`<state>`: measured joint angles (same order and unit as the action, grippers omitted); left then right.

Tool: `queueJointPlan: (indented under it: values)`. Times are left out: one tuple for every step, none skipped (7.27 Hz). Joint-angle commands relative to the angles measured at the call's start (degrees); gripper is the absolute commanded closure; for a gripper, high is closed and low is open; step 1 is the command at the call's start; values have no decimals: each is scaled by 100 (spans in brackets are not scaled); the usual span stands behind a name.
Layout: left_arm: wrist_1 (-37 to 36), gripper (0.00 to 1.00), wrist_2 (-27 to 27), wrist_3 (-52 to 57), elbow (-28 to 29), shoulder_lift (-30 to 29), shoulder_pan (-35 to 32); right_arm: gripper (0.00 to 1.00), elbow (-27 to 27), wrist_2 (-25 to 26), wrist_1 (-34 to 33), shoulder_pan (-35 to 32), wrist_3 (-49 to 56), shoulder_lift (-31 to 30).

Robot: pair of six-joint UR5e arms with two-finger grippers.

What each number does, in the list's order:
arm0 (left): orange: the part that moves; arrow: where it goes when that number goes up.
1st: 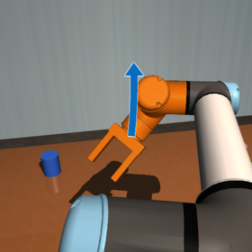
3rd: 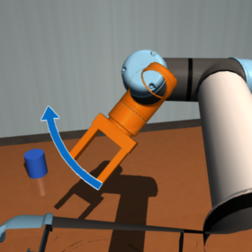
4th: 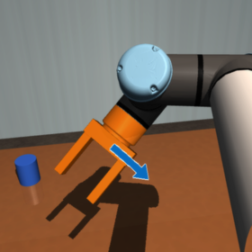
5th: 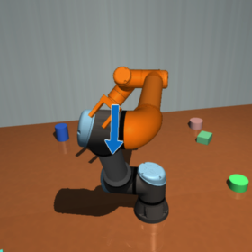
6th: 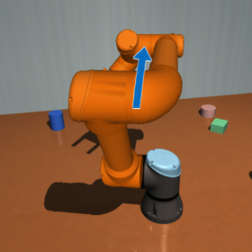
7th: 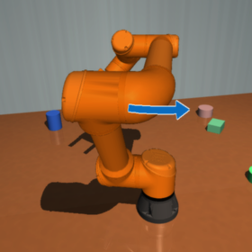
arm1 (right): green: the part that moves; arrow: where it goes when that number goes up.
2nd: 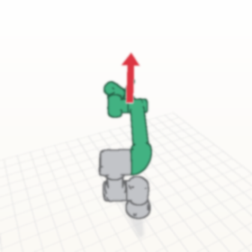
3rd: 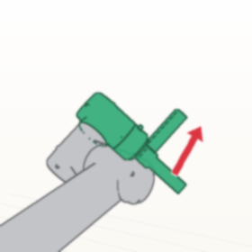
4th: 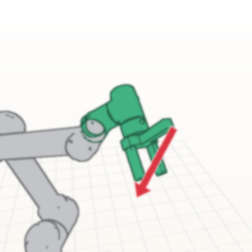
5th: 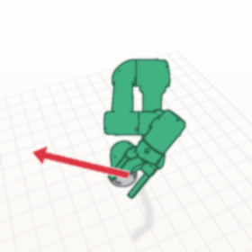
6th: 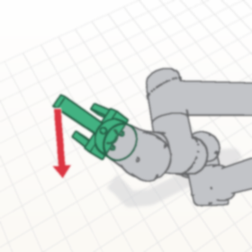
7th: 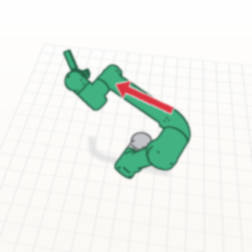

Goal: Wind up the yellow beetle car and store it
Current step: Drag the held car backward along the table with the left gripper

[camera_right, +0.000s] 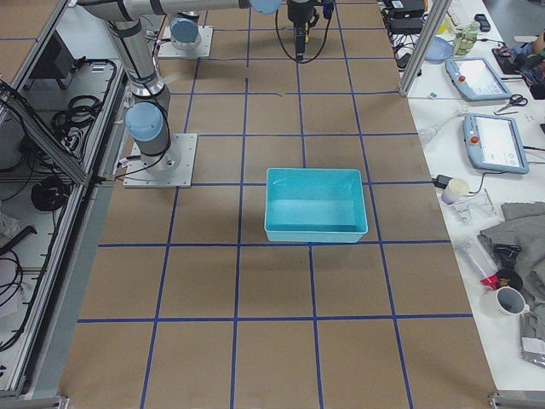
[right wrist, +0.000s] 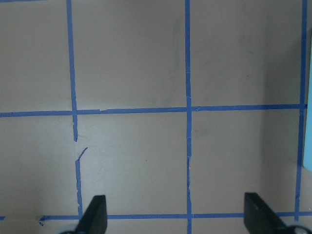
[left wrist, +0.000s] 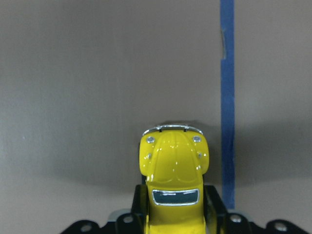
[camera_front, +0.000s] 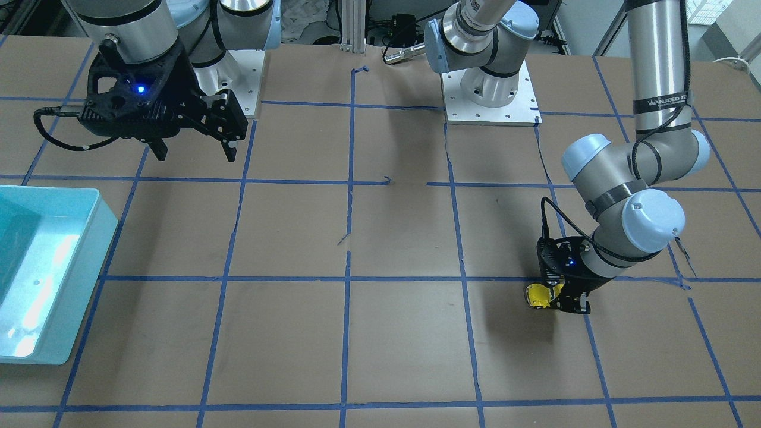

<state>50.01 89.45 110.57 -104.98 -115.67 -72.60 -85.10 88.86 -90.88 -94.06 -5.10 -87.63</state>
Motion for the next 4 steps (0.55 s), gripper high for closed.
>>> queueJointPlan:
  values:
    - [8, 61, 2, 131, -5, 18, 184, 0, 2, 0, 0, 1, 0, 0]
    - [8, 58, 19, 175, -5, 18, 228, 0, 2, 0, 0, -7, 0, 0]
    - [8, 44, 11, 175, -5, 18, 264, 0, 2, 0, 0, -8, 0, 0]
    - [8, 26, 2, 166, 4, 18, 264, 0, 2, 0, 0, 1, 0, 0]
